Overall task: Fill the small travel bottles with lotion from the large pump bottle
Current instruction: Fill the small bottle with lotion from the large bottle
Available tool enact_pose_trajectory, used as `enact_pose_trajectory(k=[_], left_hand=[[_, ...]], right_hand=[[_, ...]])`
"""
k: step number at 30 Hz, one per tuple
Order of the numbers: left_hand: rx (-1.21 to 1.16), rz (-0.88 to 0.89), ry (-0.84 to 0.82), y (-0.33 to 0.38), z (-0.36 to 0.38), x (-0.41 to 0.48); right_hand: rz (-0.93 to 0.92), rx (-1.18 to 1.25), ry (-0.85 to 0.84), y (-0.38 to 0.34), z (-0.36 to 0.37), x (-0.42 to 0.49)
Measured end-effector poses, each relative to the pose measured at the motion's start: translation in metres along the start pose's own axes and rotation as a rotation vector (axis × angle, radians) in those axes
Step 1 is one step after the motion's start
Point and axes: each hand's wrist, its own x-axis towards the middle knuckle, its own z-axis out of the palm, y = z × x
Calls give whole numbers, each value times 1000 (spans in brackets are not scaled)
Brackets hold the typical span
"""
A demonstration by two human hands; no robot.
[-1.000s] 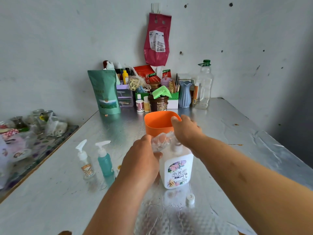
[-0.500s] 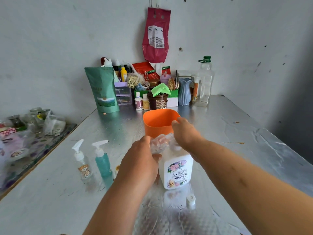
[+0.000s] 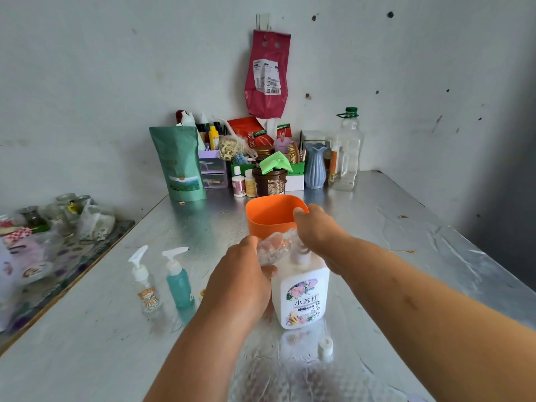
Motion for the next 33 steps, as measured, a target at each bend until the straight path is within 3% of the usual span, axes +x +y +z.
enact_pose_trajectory(k=[13,23,33], left_hand=[[-24,-32,32,-9,5,5],[-30,-29,4,-9,2,-1],[-20,-32,13,-8,2,0]], right_hand=[[-164,-117,9,8,-4,-15],[-44,45,27,4,2,-7],[-63,-5,-13,3,6,6]])
